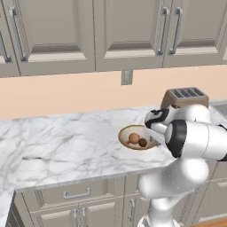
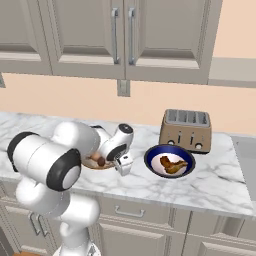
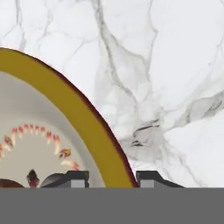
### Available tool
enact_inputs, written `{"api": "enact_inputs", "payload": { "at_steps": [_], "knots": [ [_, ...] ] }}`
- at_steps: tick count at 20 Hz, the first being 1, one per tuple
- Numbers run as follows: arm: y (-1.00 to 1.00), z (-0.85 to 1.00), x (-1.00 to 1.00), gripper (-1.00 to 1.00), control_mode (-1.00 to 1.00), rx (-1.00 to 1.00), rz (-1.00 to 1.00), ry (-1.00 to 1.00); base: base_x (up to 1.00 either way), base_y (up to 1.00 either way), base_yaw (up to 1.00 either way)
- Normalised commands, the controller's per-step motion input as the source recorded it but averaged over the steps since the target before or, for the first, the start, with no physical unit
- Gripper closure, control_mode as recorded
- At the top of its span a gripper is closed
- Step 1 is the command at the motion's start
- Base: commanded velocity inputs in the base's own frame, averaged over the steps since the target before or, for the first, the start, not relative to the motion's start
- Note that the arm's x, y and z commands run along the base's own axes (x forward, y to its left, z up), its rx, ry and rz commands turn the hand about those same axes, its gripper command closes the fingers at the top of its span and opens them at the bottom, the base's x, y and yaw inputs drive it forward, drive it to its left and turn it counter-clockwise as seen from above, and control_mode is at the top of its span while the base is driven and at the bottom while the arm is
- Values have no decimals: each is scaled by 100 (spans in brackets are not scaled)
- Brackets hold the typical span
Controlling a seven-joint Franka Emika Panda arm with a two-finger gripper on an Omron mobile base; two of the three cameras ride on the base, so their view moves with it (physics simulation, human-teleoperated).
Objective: Place the bowl with the onion and mushroom on the top shelf of the fridge. Place the bowl with the chicken drumsticks on the second highest shelf of the fridge.
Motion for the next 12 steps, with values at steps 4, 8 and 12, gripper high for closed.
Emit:
{"api": "enact_inputs", "payload": {
  "at_steps": [4,8,12],
  "knots": [
    [4,48,-45,100,-100,1,0,-12,0,0,0],
    [27,82,-52,100,-100,2,0,-16,0,0,0],
    [43,99,-59,100,-100,5,0,-17,0,0,0]
  ]
}}
